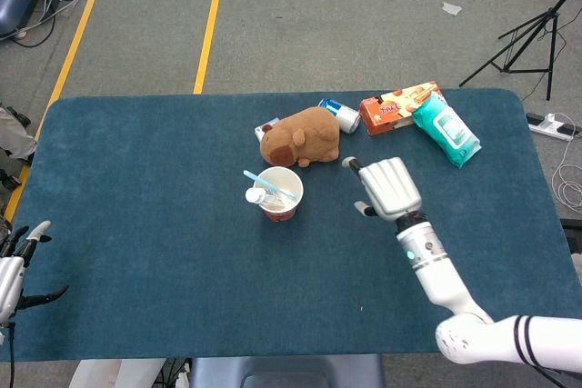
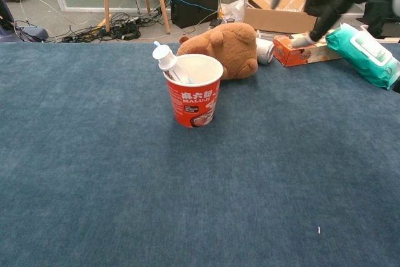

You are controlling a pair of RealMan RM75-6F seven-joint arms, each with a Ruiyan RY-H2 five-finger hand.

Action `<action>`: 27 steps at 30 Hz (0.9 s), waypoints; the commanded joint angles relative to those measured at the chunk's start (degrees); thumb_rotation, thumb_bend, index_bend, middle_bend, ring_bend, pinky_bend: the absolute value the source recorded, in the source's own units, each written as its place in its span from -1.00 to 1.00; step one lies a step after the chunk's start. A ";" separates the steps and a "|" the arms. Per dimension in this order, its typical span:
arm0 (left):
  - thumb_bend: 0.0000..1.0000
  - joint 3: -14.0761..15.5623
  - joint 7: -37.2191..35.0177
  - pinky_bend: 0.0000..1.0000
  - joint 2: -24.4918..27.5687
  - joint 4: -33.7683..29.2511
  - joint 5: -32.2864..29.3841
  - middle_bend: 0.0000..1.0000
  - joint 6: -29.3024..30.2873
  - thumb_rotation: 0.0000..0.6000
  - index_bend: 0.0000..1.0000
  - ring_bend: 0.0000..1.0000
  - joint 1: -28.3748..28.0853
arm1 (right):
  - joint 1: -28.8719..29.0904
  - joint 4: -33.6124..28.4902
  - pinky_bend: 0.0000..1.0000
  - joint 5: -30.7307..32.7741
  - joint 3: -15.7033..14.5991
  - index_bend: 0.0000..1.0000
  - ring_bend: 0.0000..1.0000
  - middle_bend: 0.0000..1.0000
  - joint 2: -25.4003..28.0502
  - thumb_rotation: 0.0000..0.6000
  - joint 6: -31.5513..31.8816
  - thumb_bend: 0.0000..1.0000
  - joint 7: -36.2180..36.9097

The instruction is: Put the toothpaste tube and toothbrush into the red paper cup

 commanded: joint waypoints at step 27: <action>-1.00 -0.75 1.01 -0.73 -2.44 3.12 -1.29 -0.47 0.32 1.00 -0.83 -0.82 -0.25 | -29.01 8.45 0.09 -24.46 -12.62 -0.69 -0.46 -0.34 4.60 1.00 23.35 -1.00 13.33</action>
